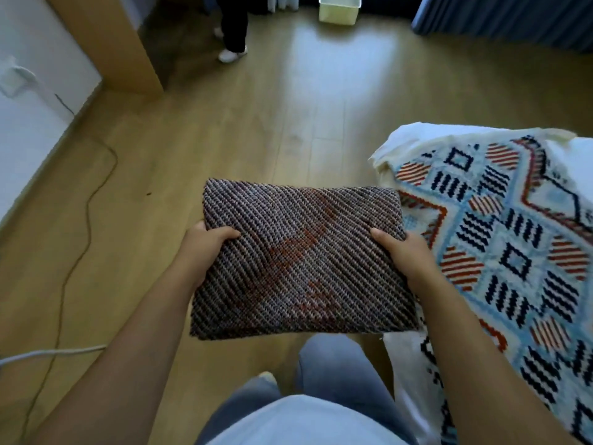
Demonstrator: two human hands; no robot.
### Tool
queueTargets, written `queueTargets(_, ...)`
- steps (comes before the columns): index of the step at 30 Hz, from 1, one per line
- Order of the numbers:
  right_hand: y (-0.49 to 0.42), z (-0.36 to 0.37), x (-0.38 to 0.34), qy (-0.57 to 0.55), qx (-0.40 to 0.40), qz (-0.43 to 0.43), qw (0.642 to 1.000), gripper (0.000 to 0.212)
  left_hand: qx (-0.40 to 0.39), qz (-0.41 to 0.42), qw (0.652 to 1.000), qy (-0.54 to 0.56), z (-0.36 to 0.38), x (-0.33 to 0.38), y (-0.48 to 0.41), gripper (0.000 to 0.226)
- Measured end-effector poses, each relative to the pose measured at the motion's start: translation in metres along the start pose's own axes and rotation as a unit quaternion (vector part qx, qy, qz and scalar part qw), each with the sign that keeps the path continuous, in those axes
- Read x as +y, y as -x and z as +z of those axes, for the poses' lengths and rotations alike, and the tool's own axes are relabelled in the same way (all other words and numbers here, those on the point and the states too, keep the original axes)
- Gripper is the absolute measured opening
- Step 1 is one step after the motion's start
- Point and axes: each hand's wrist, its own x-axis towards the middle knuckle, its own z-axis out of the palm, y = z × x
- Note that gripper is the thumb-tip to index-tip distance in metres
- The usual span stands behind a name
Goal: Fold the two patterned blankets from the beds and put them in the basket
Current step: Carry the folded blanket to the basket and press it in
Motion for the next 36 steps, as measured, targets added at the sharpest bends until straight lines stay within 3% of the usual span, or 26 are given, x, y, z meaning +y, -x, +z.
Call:
queueTargets(10,-0.216,-0.024,-0.101,-0.015,0.047,0.029,0.998,0.05,-0.052,-0.008,0.998,-0.024,0.13,0.144,-0.201,0.032)
queueTargets(24,-0.547,0.003,-0.288,-0.026,0.056,0.033,0.998,0.015,-0.075,0.02,0.996,-0.034,0.237,0.368,-0.503,0.034)
queueTargets(32,-0.709,0.009,-0.385,-0.018,0.12,0.052,0.991,0.02,-0.113,0.015,0.991,-0.067,0.305,0.509,-0.665,0.041)
queueTargets(36,-0.804,-0.004,-0.423,-0.035,0.119,0.05,0.991,0.016,-0.122,0.007,0.991,-0.055,0.36,0.565,-0.742,0.035)
